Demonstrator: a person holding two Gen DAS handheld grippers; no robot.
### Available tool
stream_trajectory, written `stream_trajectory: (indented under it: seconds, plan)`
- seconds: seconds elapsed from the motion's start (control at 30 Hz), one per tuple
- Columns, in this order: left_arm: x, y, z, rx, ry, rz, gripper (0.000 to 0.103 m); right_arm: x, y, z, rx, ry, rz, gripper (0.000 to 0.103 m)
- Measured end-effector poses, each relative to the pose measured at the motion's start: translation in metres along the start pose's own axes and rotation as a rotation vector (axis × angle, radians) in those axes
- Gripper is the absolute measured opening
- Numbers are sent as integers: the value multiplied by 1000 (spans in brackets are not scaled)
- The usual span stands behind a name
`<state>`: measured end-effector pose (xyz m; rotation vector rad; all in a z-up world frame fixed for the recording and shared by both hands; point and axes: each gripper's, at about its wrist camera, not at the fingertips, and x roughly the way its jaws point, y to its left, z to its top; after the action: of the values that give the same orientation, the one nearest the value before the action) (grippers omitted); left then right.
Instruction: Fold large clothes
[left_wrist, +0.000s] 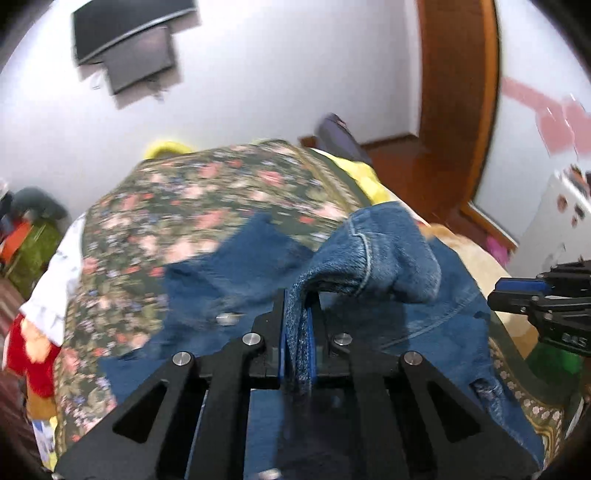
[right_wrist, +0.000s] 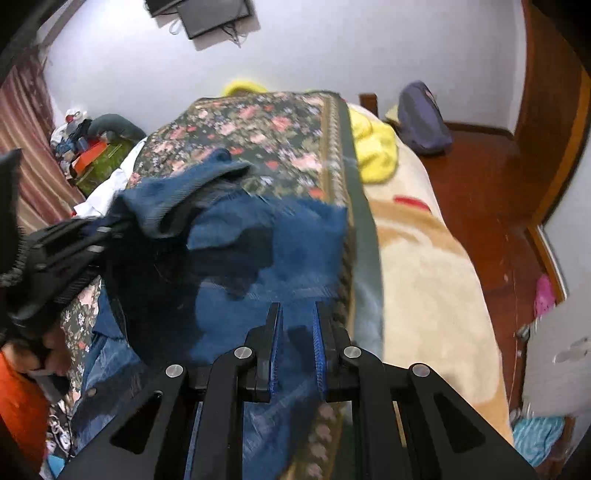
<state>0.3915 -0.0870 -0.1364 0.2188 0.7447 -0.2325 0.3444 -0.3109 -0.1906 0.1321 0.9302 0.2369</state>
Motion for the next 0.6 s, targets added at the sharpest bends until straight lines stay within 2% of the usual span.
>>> stream_trajectory:
  seconds: [0.13,0.3,0.47,0.6]
  plan:
    - [-12,50,-18,-71,-2,67,9,20,15,8,-54,19,-56,11]
    - [9,100,-71,-148,105,124,10,63,12,-8,-88,115,-160,11]
    - [39,121,-132,-229,244,37,13,63,0,-18,-42,125,-135,11]
    - [45,116,-165,-262,275,-28,19,61,-3,-23,-31,151,-155,11]
